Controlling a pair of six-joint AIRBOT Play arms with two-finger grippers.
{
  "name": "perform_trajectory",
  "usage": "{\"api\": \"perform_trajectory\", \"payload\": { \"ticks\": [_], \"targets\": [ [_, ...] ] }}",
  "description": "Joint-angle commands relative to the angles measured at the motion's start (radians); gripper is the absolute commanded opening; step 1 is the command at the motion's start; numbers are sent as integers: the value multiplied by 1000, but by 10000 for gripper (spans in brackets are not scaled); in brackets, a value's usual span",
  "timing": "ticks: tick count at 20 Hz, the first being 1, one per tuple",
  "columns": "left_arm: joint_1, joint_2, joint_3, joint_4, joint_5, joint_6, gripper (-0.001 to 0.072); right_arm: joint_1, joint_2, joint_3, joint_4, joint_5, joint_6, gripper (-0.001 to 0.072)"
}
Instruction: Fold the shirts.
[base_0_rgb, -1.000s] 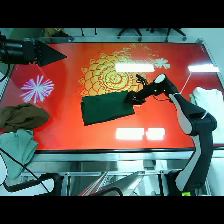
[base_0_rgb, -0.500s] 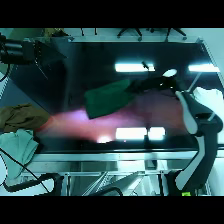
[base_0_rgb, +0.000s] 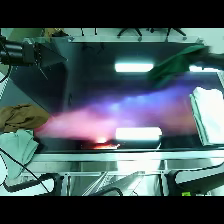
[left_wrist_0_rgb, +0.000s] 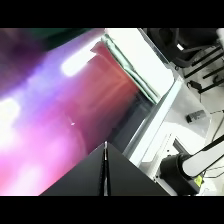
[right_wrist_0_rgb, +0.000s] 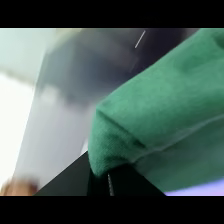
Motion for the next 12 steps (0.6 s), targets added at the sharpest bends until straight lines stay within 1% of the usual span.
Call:
{"api": "perform_trajectory", "payload": {
  "ticks": [1,4,7,10,12],
  "targets": [
    [0,1,0,0,-9,1,12,-216,53,2,3,-45,51,22],
    [0,1,0,0,-16,1,12,-327,49,2,2,-24,51,22],
    [0,1,0,0,-16,1,12,-385,49,2,3,-23,50,22],
    [0,1,0,0,-19,1,12,-397,49,2,3,-37,40,23],
    [0,1,0,0,-18,1,12,-386,44,1,2,-74,26,23]
  ]
}}
